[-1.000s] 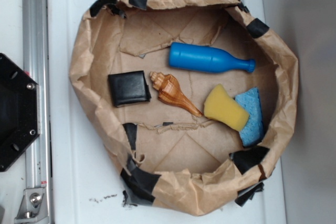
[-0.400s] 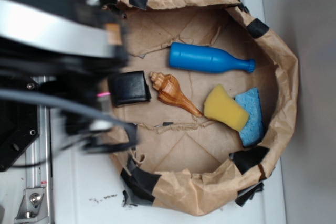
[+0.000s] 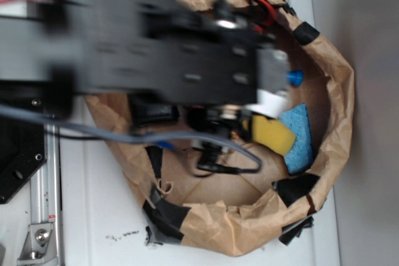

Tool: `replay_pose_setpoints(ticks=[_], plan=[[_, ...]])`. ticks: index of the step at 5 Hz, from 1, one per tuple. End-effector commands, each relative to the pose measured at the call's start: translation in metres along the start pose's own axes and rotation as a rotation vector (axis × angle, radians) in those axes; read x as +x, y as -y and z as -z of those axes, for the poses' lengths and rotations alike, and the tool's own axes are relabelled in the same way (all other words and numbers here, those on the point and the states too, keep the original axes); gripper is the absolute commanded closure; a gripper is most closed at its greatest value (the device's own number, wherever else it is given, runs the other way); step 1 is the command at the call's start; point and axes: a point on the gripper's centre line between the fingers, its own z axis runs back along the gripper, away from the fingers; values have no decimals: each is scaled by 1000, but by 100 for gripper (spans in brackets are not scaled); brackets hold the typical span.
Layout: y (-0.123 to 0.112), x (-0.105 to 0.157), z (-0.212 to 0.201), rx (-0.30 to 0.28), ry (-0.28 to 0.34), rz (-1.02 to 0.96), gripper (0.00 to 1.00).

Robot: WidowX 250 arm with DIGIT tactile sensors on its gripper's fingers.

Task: Grab the green sponge.

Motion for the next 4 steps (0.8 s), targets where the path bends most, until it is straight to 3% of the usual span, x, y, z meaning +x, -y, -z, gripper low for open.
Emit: replay_pose_setpoints(ticks=[1,2,3,4], plan=[[27,65,16,27,91,179,0],[32,90,23,4,81,190,0],[34,86,18,-75,79,148,100],[40,68,2,-130,56,135,100]])
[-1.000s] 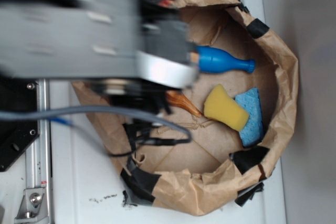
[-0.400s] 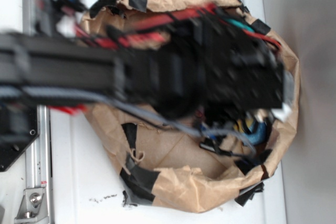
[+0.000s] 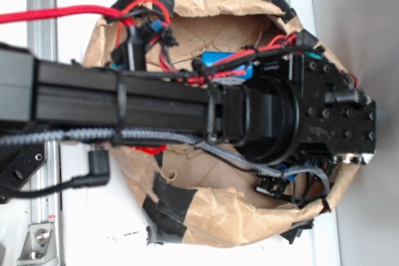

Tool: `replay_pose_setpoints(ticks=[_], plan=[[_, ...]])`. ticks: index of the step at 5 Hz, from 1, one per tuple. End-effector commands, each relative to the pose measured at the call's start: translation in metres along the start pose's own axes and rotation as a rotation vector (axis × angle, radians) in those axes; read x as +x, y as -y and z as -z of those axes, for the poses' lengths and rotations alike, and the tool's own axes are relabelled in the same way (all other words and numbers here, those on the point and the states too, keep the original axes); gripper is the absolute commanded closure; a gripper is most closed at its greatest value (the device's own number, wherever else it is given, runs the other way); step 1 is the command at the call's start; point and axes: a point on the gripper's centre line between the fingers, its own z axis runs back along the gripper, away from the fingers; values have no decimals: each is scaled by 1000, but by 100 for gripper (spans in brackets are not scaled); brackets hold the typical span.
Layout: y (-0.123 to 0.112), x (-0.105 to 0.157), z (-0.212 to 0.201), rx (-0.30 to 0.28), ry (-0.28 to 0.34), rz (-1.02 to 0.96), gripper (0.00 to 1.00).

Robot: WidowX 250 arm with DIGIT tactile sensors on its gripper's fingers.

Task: Grab the green sponge.

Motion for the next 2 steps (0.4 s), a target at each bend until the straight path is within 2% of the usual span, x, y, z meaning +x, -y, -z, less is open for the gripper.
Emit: replay_pose_setpoints(ticks=[1,2], plan=[[12,-27,-78,-47,82,-37,100],[6,-66,-116,-17,82,-286,100]])
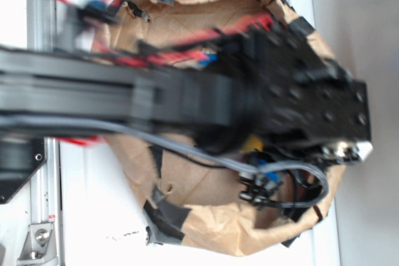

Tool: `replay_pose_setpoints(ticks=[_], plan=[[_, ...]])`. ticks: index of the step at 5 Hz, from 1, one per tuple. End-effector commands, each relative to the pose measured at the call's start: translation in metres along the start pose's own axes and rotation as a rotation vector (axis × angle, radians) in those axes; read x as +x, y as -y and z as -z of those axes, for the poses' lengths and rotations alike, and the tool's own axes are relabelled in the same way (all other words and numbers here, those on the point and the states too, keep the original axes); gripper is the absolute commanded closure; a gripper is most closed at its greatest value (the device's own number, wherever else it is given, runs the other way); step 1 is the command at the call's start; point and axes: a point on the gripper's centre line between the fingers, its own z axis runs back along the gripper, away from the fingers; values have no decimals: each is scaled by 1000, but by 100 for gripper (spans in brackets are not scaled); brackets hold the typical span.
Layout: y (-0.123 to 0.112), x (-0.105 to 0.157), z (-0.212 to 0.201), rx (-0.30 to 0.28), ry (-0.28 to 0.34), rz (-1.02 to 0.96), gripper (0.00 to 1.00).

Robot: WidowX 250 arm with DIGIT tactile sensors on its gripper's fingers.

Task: Grab the green sponge.

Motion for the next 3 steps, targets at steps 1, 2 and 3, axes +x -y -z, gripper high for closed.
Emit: replay_pose_setpoints(ticks=[1,2,3], plan=[[-14,-63,-74,-14,91,-495,100],[-8,-70,-77,-7,131,-743,100],[-7,-78,-72,-66,95,-783,100]])
